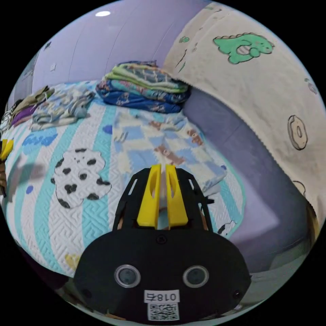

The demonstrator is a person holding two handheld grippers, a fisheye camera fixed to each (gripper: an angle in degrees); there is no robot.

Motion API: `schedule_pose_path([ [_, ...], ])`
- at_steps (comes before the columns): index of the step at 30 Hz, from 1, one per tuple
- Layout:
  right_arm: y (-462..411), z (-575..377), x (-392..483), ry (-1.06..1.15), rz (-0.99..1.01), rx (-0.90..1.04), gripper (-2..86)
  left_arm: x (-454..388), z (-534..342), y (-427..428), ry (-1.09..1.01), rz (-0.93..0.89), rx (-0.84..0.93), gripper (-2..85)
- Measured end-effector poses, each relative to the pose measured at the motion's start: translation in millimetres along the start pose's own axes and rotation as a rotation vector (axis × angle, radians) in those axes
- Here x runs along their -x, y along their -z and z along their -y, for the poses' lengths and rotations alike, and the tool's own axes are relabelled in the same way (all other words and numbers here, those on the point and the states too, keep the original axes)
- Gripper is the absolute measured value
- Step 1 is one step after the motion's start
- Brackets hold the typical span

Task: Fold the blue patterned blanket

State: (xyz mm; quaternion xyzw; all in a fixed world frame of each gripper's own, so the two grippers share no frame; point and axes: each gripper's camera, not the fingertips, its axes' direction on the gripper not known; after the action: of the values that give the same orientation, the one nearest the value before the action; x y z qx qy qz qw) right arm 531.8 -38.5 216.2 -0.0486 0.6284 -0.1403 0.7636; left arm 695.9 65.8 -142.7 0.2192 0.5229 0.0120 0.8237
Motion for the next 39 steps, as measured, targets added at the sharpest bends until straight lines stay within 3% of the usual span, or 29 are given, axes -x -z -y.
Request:
schedule_pose_path([
  [5,-9.7,41.3,-26.4,-0.08,0.033,-0.033,3.2,5.8,32.6,-40.7,-0.123,-0.061,-0.04,7.5],
  [12,-37.4,90.1,-10.2,-0.137,-0.001,-0.13,3.6,21.8,80.0,-78.0,-0.103,-0.005,-0.069,7.6],
  [19,-56.5,157.1,-24.7,-0.158,-0.159,-0.119,4.0,59.2,140.1,-135.3,-0.019,-0.04,0.145,8.4],
  [27,-133.3,221.9,-71.7,-0.092,-0.108,0.048,7.1,64.0,175.9,-162.8,0.049,0.045,0.171,9.3],
  [39,-285.1,289.9,-138.8,-0.089,0.061,0.343,10.7,65.3,238.0,-332.5,-0.017,0.432,0.396,13.1],
])
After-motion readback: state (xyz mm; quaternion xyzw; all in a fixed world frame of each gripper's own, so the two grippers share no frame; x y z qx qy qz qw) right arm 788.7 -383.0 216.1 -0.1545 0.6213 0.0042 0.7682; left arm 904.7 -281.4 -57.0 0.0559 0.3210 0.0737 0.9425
